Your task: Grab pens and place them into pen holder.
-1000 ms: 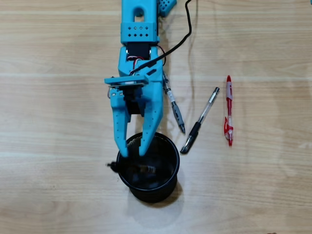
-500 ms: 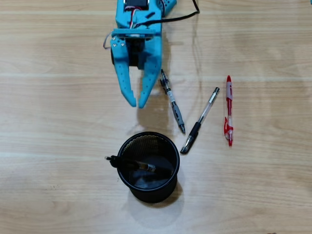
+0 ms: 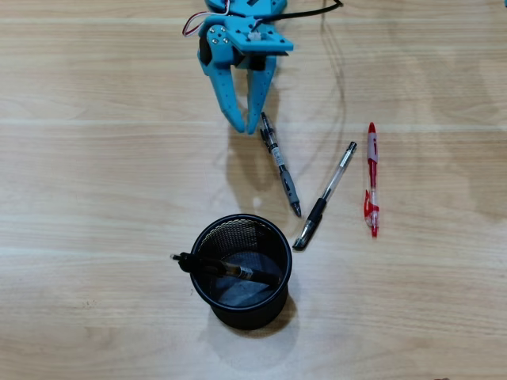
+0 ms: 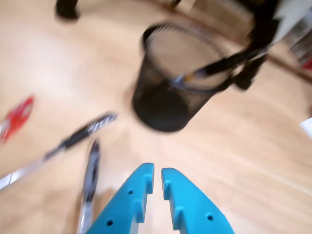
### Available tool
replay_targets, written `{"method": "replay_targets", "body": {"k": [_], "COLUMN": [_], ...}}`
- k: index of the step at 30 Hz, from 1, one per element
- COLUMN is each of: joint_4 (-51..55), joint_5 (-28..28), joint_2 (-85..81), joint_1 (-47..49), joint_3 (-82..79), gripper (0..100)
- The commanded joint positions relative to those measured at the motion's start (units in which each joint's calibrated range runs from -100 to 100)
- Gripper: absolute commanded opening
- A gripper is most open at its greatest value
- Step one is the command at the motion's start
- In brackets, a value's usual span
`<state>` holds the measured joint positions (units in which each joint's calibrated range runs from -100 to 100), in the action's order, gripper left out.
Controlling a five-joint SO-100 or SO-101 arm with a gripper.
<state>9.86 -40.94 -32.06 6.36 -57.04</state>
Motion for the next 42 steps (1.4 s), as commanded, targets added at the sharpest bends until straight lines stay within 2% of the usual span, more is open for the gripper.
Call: {"method": "replay_targets", "body": {"k": [1, 6, 11, 17, 23, 30, 36, 42], "joint_4": [11.88, 20.92, 21.09, 21.78, 22.55, 21.86, 22.12, 22.55], "joint_5": [2.50, 6.67, 7.89, 14.70, 14.80, 9.11, -0.70, -2.32], "joint_2": [-3.43, -3.43, -3.43, -3.26, 1.95, 9.68, 17.49, 24.12], "joint_1": [1.58, 3.76, 6.58, 10.39, 13.02, 14.93, 14.38, 12.57], "joint_3": [5.25, 9.49, 9.58, 11.20, 8.95, 11.20, 21.30, 28.51], "gripper": [2, 2, 2, 2, 2, 2, 2, 2]}}
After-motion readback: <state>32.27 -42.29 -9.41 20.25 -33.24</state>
